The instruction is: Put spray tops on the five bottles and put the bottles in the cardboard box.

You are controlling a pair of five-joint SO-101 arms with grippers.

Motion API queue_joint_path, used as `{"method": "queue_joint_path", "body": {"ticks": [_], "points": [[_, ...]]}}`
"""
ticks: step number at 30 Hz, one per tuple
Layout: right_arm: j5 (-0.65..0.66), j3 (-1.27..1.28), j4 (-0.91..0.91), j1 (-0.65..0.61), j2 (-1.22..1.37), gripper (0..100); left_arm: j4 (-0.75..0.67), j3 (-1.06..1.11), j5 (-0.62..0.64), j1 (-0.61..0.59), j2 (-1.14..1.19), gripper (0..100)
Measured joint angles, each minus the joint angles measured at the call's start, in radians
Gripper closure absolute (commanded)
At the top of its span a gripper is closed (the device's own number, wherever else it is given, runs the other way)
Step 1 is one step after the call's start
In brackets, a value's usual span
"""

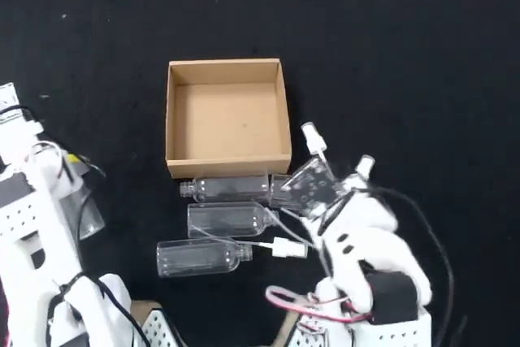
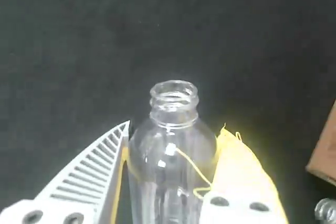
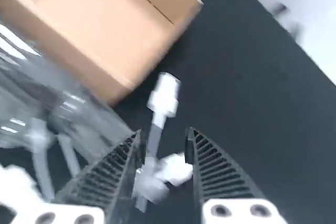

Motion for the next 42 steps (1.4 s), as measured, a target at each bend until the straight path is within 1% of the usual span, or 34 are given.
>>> {"method": "queue_joint_path", "body": {"ticks": [2,5,8,11,14,18,23,25,29,34,38,42], "points": [[0.029,0.000,-0.023,0.087,0.000,87.5,-0.034,0.025,0.038,0.008,0.000,97],[0.034,-0.008,-0.092,0.160,0.083,87.5,-0.080,0.049,0.095,0.008,-0.003,97],[-0.037,-0.058,-0.183,0.201,0.236,87.5,-0.087,0.049,0.118,0.011,-0.005,97],[-0.127,-0.180,-0.218,0.201,0.470,87.4,-0.087,0.048,0.121,0.009,-0.005,97],[-0.183,-0.310,-0.227,0.158,0.704,87.4,-0.092,0.048,0.124,0.011,-0.005,97],[-0.199,-0.454,-0.232,0.089,1.005,87.3,-0.092,0.066,0.129,0.009,-0.005,97],[-0.201,-0.594,-0.233,0.064,1.312,80.4,-0.092,0.100,0.129,0.009,-0.005,97],[-0.201,-0.632,-0.233,0.060,1.405,80.1,-0.092,0.101,0.129,0.009,-0.005,97],[-0.218,-0.684,-0.235,0.040,1.531,80.1,-0.092,0.114,0.129,0.009,-0.005,97],[-0.315,-0.736,-0.253,0.000,1.583,80.1,-0.092,0.114,0.129,0.009,-0.005,97],[-0.333,-0.741,-0.295,-0.038,1.629,80.1,-0.092,0.114,0.129,0.009,-0.005,97],[-0.334,-0.741,-0.364,-0.032,1.712,80.2,-0.092,0.114,0.129,0.009,-0.005,97]]}}
